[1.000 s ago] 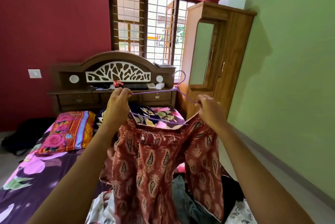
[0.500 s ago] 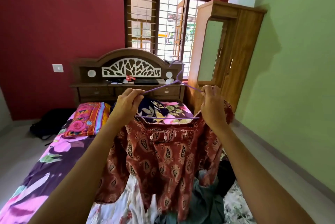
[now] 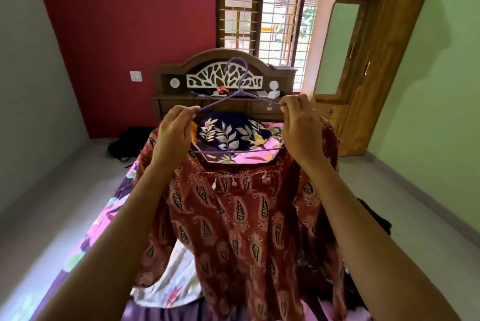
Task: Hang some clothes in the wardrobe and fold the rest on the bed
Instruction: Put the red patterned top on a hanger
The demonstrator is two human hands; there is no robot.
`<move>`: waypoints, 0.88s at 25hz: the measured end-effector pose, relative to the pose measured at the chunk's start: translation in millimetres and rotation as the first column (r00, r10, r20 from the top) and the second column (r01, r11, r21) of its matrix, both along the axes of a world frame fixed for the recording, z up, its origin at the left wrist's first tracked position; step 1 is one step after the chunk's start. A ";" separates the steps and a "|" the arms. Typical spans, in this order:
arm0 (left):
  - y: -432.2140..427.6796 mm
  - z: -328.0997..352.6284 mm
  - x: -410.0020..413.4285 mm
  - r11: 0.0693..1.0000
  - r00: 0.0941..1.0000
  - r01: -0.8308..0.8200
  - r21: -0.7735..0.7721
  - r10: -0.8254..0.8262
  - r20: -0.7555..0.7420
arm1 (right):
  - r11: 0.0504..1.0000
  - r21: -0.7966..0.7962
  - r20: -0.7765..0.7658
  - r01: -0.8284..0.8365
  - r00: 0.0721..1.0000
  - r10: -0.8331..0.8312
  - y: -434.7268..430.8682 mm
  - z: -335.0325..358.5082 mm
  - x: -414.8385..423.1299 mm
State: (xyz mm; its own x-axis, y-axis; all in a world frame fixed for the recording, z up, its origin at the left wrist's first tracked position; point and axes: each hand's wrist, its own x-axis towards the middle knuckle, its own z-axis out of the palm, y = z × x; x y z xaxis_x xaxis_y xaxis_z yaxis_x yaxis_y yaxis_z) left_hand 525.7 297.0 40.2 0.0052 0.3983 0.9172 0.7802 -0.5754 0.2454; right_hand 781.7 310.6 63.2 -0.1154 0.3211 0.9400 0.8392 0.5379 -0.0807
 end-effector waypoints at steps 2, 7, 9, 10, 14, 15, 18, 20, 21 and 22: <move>-15.8 2.6 -12.0 0.997 0.998 -0.062 0.042 0.061 0.023 | 1.000 -0.002 -0.034 -0.030 0.999 0.030 -10.6 0.3 -15.8; -29.7 -16.1 -41.4 0.992 0.993 -0.120 0.039 0.120 0.009 | 0.983 -0.129 -0.095 -0.133 0.988 0.122 -7.6 -28.7 -45.9; -26.0 -34.2 -59.2 0.989 0.989 -0.148 0.007 0.148 0.004 | 0.969 -0.175 -0.111 -0.174 0.982 0.156 1.0 -47.0 -61.5; -22.0 -43.7 -68.6 0.988 0.988 -0.157 -0.013 0.157 0.006 | 0.963 -0.193 -0.117 -0.190 0.978 0.170 6.1 -56.0 -71.0; 9.7 -83.5 -108.8 0.975 0.981 -0.188 -0.114 0.192 0.026 | 0.933 -0.262 -0.136 -0.247 0.966 0.218 41.8 -94.0 -111.9; 19.7 -93.4 -118.1 0.971 0.980 -0.194 -0.138 0.199 0.018 | 0.925 -0.280 -0.135 -0.257 0.964 0.227 52.7 -104.0 -120.1; 59.9 -126.3 -144.4 0.960 0.988 -0.153 -0.233 0.158 0.000 | 0.908 -0.345 -0.127 -0.238 0.970 0.206 92.3 -140.5 -142.8; 92.7 -149.1 -159.1 0.947 0.994 -0.111 -0.300 0.111 -0.015 | 0.890 -0.413 -0.134 -0.195 0.979 0.152 119.3 -167.9 -156.3; 106.3 -159.0 -163.9 0.940 0.996 -0.094 -0.327 0.092 -0.021 | 0.878 -0.444 -0.134 -0.176 0.983 0.129 129.6 -178.7 -160.4; 120.3 -167.3 -167.7 0.933 0.997 -0.076 -0.351 0.073 -0.022 | 0.868 -0.471 -0.132 -0.157 0.985 0.107 140.1 -186.9 -164.1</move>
State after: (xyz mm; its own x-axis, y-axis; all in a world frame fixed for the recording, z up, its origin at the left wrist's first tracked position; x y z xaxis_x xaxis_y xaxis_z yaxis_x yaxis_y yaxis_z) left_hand 358.0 417.2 -127.1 -0.0294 0.6946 0.7188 0.8205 -0.3940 0.4142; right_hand 617.6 450.7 -123.7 -0.1035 0.7223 0.6838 0.7371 0.5173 -0.4349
